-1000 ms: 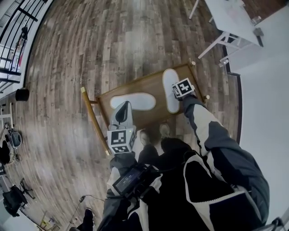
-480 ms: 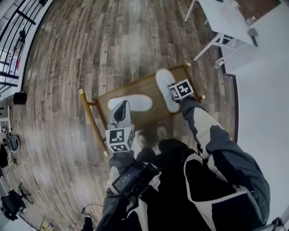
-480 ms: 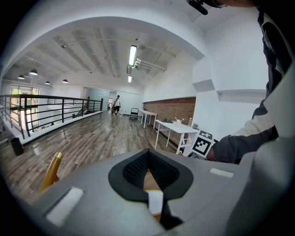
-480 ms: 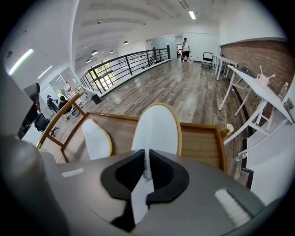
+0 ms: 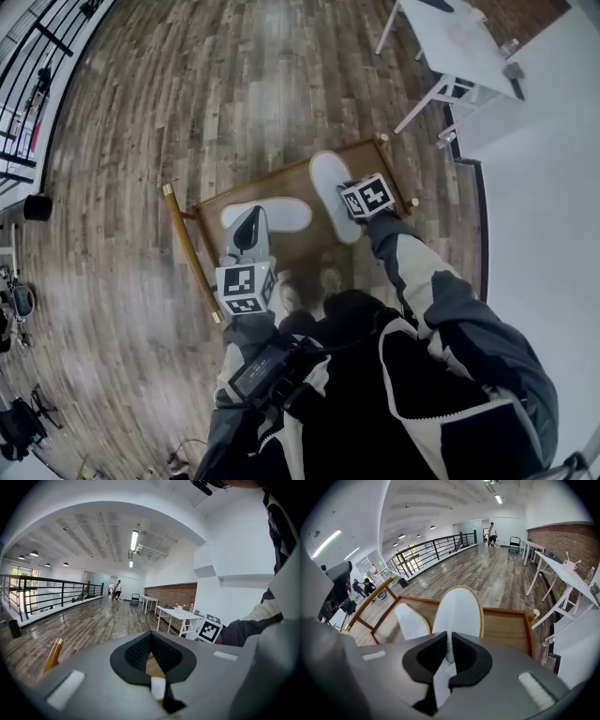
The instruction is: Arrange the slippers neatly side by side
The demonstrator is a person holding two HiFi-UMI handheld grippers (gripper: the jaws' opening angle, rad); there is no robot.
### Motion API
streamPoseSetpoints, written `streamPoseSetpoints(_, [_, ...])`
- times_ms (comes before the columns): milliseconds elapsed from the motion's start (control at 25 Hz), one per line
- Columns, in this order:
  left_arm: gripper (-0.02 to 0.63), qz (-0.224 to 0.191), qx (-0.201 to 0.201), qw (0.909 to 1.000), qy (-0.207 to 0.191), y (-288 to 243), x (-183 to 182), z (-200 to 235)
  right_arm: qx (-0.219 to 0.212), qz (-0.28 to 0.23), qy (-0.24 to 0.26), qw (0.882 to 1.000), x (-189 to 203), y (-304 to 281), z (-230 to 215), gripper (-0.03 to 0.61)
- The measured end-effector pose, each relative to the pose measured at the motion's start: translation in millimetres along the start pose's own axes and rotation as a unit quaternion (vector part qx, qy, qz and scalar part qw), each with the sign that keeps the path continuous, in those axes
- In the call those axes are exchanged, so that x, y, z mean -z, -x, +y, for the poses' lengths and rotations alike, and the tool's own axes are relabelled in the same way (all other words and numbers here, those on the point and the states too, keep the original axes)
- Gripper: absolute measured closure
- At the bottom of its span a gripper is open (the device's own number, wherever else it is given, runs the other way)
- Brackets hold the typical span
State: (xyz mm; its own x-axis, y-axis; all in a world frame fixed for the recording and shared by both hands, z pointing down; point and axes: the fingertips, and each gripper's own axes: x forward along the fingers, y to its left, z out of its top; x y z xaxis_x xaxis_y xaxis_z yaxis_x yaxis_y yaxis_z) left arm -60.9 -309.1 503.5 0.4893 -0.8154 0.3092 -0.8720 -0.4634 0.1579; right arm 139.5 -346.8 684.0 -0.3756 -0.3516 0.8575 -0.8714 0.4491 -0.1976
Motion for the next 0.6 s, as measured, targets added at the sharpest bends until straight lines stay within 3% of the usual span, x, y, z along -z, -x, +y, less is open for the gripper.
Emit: streamPoseSetpoints(600, [0.606, 0.038, -0.047, 0.9980, 0.019, 23.9, 24.6, 31.9, 0.023, 0.046, -0.001, 0.999, 16.5, -69.3, -17.4, 0.551])
